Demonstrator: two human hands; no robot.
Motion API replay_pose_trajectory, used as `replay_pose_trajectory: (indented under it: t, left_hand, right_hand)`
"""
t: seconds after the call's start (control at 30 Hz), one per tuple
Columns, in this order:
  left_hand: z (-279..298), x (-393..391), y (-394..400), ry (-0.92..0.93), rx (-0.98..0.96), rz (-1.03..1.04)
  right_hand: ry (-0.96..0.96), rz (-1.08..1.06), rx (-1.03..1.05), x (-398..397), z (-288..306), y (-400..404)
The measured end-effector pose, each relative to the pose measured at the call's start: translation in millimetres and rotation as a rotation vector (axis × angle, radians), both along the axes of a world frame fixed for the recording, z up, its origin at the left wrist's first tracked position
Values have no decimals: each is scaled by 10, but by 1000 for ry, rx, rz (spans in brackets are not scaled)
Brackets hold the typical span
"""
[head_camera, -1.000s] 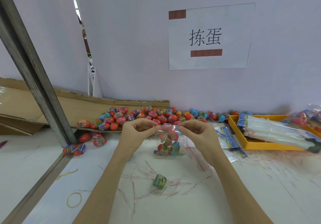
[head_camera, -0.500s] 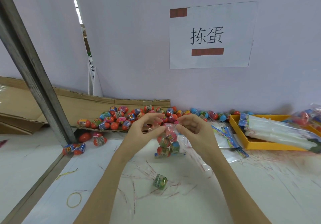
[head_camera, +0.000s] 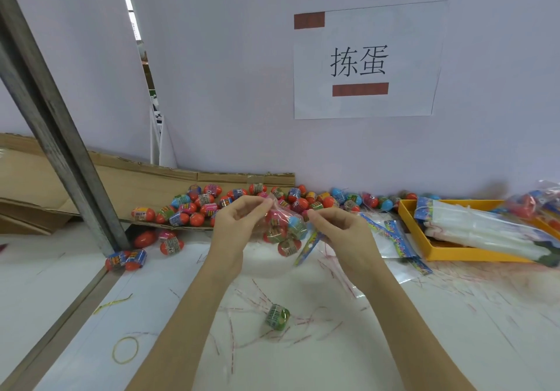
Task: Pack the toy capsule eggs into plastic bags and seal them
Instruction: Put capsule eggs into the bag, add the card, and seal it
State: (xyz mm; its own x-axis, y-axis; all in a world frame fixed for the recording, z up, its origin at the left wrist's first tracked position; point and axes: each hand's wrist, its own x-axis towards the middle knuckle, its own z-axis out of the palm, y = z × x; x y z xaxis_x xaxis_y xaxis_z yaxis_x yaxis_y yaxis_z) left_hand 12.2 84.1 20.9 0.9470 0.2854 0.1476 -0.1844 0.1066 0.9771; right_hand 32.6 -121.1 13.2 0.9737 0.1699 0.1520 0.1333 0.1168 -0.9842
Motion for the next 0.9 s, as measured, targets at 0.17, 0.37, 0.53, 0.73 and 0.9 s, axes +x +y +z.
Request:
replay_pose_trajectory:
  t: [0.17, 0.37, 0.53, 0.73, 0.9]
  left_hand:
    - [11, 1, 95, 34, -140, 22]
    - [29, -15, 79, 13, -118, -44]
    - [8, -15, 14, 5, -135, -5]
    - [-49, 15, -160, 70, -195, 46]
    - [-46, 0, -127, 109, -97, -56]
  right_hand:
    - [-20, -85, 5, 17, 13, -13]
    - [-65, -6, -81, -6, 6, 33]
    - [-112, -134, -101, 8, -12, 59]
    - [-189, -339, -87, -17, -32, 188]
    - [-164, -271, -85, 18, -46, 114]
